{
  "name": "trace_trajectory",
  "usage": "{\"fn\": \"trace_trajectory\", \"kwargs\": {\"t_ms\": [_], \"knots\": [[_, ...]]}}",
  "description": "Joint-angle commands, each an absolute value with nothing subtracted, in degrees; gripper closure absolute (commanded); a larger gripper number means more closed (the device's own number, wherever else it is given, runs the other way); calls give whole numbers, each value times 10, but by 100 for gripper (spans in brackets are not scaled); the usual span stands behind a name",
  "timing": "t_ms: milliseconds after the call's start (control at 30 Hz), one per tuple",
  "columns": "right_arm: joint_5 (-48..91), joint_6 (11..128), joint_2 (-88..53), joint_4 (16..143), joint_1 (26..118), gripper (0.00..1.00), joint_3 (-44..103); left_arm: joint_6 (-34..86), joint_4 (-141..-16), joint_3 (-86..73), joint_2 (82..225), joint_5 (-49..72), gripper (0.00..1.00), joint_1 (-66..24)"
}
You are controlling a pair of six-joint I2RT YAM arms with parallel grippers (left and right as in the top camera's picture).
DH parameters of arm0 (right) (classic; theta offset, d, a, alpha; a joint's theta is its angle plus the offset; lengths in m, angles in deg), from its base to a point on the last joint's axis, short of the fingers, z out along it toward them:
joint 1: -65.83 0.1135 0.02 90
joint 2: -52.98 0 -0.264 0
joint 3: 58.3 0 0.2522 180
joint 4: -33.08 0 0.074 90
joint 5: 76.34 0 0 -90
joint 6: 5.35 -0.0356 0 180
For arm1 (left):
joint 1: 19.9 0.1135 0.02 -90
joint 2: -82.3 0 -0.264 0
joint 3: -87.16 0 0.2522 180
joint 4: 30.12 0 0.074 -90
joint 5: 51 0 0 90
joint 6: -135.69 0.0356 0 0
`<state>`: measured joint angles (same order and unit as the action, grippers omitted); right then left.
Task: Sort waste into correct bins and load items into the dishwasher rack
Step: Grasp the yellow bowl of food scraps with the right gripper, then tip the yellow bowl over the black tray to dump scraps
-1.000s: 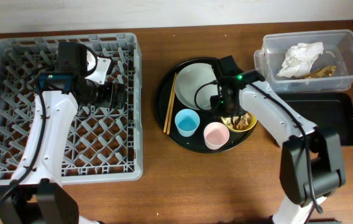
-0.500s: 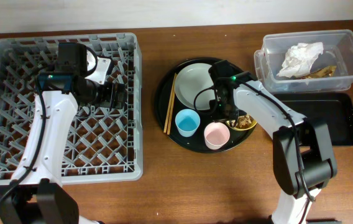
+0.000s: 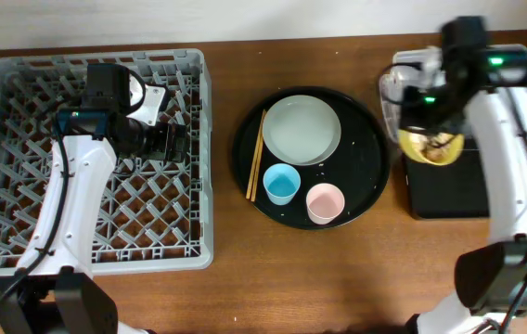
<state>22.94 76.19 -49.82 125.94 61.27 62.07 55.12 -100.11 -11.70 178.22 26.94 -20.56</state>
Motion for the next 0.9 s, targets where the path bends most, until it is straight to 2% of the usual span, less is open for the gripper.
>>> {"fn": "trace_trajectory", "kwargs": {"t_ms": [0,67,233,400,467,633,867], "knots": [[270,831,-487,1254,556,96,617,555,-1001,-130,1782,263,1,-204],[272,848,-487,1249,535,96,613,555,-1001,-130,1782,263,1,-204],[460,944,-487,1190,431,96,553,555,-1001,-130,1782,263,1,-204],[687,966,-487,1000,318,96,344,555,-1001,-130,1782,263,1,-204],[738,966,-487,913,285,96,270,555,-1001,-130,1782,263,1,-204],[865,966,-487,782,228,96,180,555,-1001,-130,1782,263,1,-204],[1002,958,-487,767,180,96,179,555,-1001,-130,1782,263,1,-204]]}}
